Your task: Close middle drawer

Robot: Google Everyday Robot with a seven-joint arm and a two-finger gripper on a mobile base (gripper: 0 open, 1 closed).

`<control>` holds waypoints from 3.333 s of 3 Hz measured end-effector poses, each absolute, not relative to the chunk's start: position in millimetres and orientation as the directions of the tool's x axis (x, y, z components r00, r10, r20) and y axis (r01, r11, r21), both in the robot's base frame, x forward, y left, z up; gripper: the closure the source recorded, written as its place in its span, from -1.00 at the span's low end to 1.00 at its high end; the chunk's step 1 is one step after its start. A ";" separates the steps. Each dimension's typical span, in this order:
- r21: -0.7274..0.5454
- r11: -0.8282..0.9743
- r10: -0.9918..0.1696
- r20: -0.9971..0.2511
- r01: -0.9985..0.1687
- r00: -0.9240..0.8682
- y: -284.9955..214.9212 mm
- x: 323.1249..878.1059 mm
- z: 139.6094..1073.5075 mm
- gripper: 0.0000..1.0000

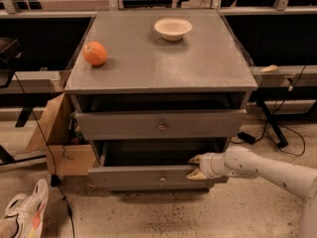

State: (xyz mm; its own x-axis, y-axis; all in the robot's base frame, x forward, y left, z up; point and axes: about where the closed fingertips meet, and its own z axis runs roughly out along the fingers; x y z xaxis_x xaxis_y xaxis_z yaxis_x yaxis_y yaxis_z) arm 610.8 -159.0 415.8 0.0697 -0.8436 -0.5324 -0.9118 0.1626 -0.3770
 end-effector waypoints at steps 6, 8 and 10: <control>-0.404 0.211 -0.832 -0.553 -0.890 0.054 -164.2 628.9 419.9 1.00; -0.410 0.218 -0.829 -0.557 -0.886 0.054 -162.9 635.7 422.5 0.15; -0.413 0.222 -0.827 -0.560 -0.883 0.054 -161.4 638.6 423.4 -0.78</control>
Offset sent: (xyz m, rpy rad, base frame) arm 0.0136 -0.0111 0.0036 0.0046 -0.0372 -0.0489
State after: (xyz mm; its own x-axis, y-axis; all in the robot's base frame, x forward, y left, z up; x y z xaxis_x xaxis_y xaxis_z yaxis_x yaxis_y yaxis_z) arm 638.6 -161.4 423.4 0.0538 -0.8268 -0.5600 -0.8832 0.2223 -0.4131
